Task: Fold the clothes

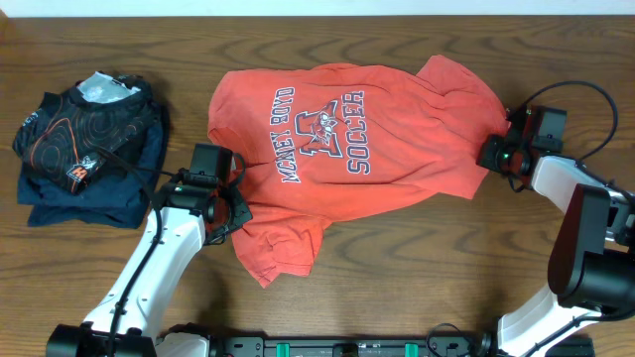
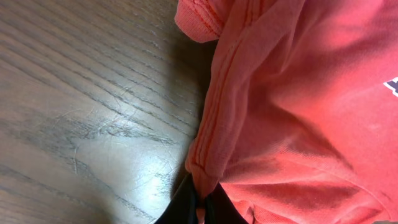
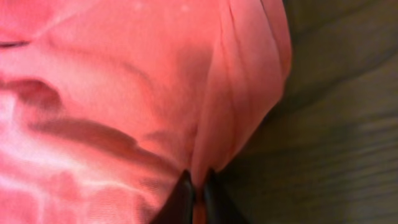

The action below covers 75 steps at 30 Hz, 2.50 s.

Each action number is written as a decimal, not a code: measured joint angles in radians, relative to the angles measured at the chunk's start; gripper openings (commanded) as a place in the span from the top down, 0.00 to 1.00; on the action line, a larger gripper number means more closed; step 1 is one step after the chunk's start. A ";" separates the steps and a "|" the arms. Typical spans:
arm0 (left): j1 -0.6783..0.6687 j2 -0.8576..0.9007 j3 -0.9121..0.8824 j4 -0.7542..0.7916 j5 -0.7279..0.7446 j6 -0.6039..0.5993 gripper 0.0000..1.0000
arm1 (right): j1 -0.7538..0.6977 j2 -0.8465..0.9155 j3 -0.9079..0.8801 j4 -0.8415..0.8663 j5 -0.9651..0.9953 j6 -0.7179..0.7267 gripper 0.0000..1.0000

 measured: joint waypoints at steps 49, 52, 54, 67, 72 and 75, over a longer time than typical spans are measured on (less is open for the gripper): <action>0.000 0.000 -0.005 0.003 0.000 0.026 0.94 | -0.060 -0.130 0.011 -0.409 0.196 -0.001 0.57; 0.000 0.000 -0.005 0.003 0.000 0.026 0.94 | -0.060 -0.130 -0.033 -0.365 0.178 -0.005 0.95; 0.000 0.000 -0.005 0.003 0.000 0.026 0.94 | -0.060 -0.137 -0.039 -0.379 0.163 -0.003 0.99; 0.000 0.000 -0.006 0.003 0.000 0.026 0.94 | -0.060 -0.285 0.353 -1.041 0.092 -0.032 0.82; 0.000 0.000 -0.006 0.002 0.000 0.026 0.94 | -0.060 -0.261 0.405 -0.851 0.092 -0.037 0.85; 0.000 0.000 -0.006 0.003 0.000 0.026 0.94 | -0.060 -0.151 0.405 -0.782 0.093 -0.029 0.87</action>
